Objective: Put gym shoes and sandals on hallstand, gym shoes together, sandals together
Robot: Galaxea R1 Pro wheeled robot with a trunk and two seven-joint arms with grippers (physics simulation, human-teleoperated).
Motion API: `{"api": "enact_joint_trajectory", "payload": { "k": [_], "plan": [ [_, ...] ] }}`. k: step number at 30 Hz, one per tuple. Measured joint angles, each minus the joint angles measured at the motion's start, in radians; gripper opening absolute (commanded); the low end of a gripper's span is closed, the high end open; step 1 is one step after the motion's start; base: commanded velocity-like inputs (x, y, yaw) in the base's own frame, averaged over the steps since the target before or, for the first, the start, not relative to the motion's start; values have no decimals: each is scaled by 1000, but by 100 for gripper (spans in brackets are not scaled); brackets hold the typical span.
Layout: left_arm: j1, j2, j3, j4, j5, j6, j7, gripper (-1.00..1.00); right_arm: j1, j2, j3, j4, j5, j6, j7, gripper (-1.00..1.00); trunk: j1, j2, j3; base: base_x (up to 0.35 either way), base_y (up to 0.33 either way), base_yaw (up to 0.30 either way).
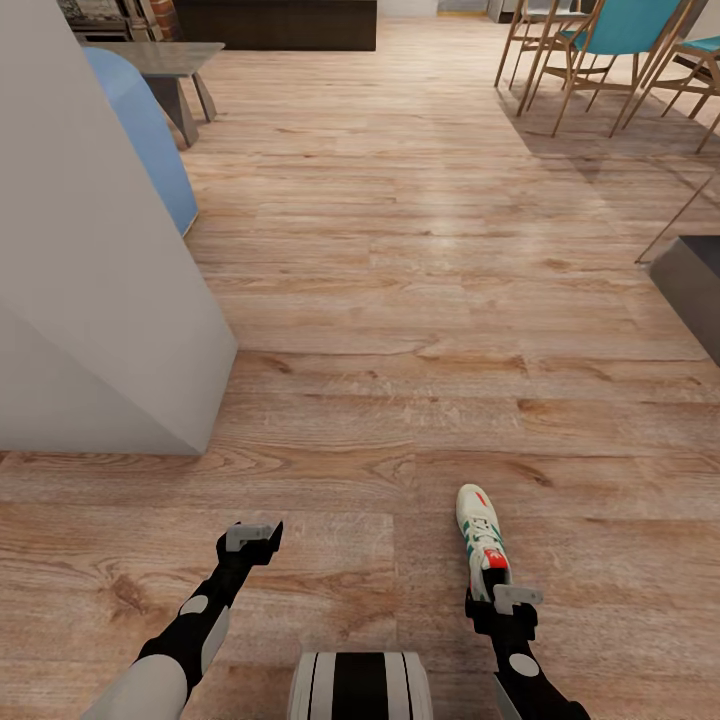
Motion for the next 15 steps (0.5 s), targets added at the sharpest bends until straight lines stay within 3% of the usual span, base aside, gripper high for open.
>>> {"api": "enact_joint_trajectory", "payload": {
  "k": [15],
  "plan": [
    [1, 1, 0, 0, 0, 0, 0, 100, 0, 0, 0, 0, -1, 0, 0, 100, 0, 0, 0, 0, 0, 0]
  ]
}}
